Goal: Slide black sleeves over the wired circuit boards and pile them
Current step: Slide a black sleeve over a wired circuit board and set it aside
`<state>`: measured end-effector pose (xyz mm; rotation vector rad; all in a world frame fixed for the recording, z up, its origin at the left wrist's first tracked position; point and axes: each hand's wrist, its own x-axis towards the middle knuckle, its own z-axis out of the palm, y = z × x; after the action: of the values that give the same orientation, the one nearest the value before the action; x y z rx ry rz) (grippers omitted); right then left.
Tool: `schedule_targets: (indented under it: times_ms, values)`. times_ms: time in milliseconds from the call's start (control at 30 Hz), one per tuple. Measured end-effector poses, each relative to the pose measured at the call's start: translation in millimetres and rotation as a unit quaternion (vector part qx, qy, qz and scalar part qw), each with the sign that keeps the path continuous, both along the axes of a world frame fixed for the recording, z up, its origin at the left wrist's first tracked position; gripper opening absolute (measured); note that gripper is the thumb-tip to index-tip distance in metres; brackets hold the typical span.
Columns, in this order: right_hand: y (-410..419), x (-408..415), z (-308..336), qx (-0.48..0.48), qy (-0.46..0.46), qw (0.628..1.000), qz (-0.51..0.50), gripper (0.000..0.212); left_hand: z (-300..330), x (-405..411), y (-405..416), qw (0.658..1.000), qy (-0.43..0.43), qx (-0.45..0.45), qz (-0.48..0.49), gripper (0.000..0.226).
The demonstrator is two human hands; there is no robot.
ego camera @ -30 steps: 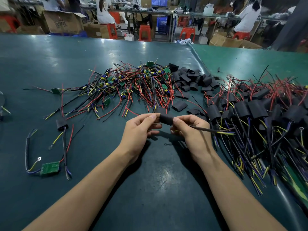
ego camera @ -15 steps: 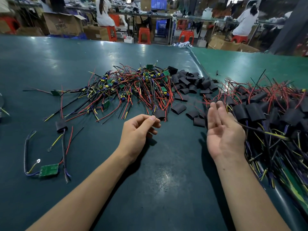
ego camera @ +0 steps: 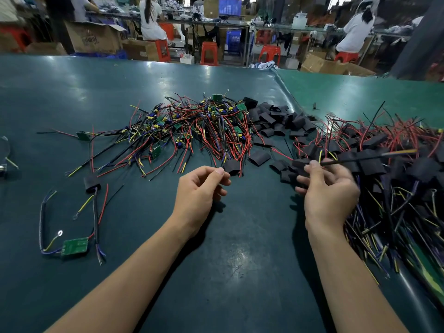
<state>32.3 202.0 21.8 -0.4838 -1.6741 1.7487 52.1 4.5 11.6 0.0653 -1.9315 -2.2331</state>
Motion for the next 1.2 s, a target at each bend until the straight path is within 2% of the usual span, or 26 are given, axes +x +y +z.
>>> schedule_targets:
  times_ms: [100, 233, 267, 333, 433, 500, 533, 567, 633, 667, 767, 833, 1033, 1167, 1200]
  values:
    - [1, -2, 4, -0.178, 0.01, 0.984, 0.009, 0.015, 0, -1, -1, 1.0, -0.002, 0.008, 0.002, 0.025]
    - [0, 0, 7, -0.259, -0.037, 0.964, 0.055, 0.045, 2, 0, -1, 1.0, -0.001, 0.01, 0.008, 0.025]
    - [-3, 0, 7, -0.253, -0.041, 0.964, 0.07, 0.049, 1, -1, -1, 1.0, -0.001, 0.012, 0.009, 0.025]
    - [-12, 0, 3, -0.174, -0.042, 0.978, 0.108, 0.048, 1, -2, -1, 1.0, -0.006, 0.013, 0.011, 0.025]
    - [-23, -3, -6, -0.046, -0.033, 0.985, 0.162, 0.026, 0, -3, -1, 1.0, 0.001, -0.002, 0.019, 0.025]
    - [-26, -4, -12, 0.022, -0.017, 0.984, 0.175, 0.016, -1, -6, -6, 0.994, 0.042, -0.083, 0.066, 0.022]
    - [-26, -6, -13, 0.042, -0.011, 0.984, 0.173, 0.015, -1, -8, -11, 0.977, 0.075, -0.166, 0.107, 0.019]
    - [-26, -7, -15, 0.048, -0.008, 0.984, 0.169, 0.017, -2, -10, -18, 0.947, 0.105, -0.263, 0.154, 0.014]
    - [-26, -10, -17, 0.043, -0.016, 0.983, 0.175, 0.016, -5, -16, -34, 0.867, 0.126, -0.426, 0.224, 0.008]
    - [-26, -10, -18, 0.04, -0.025, 0.981, 0.187, 0.012, -7, -20, -42, 0.845, 0.092, -0.474, 0.229, 0.017]
    - [-26, -11, -21, 0.087, -0.055, 0.974, 0.203, 0.008, -11, -28, -55, 0.807, -0.07, -0.552, 0.197, 0.04]
    - [-28, -10, -22, 0.128, -0.062, 0.971, 0.191, 0.007, -13, -30, -57, 0.787, -0.105, -0.578, 0.19, 0.039]
    - [-30, -8, -21, 0.191, -0.058, 0.966, 0.167, 0.013, -10, -32, -58, 0.81, -0.087, -0.528, 0.24, 0.025]
    - [-30, -9, -20, 0.192, -0.057, 0.965, 0.17, 0.014, -10, -32, -54, 0.788, -0.123, -0.556, 0.234, 0.024]
    - [-30, -9, -20, 0.187, -0.054, 0.967, 0.167, 0.015, -9, -32, -53, 0.794, -0.12, -0.549, 0.233, 0.025]
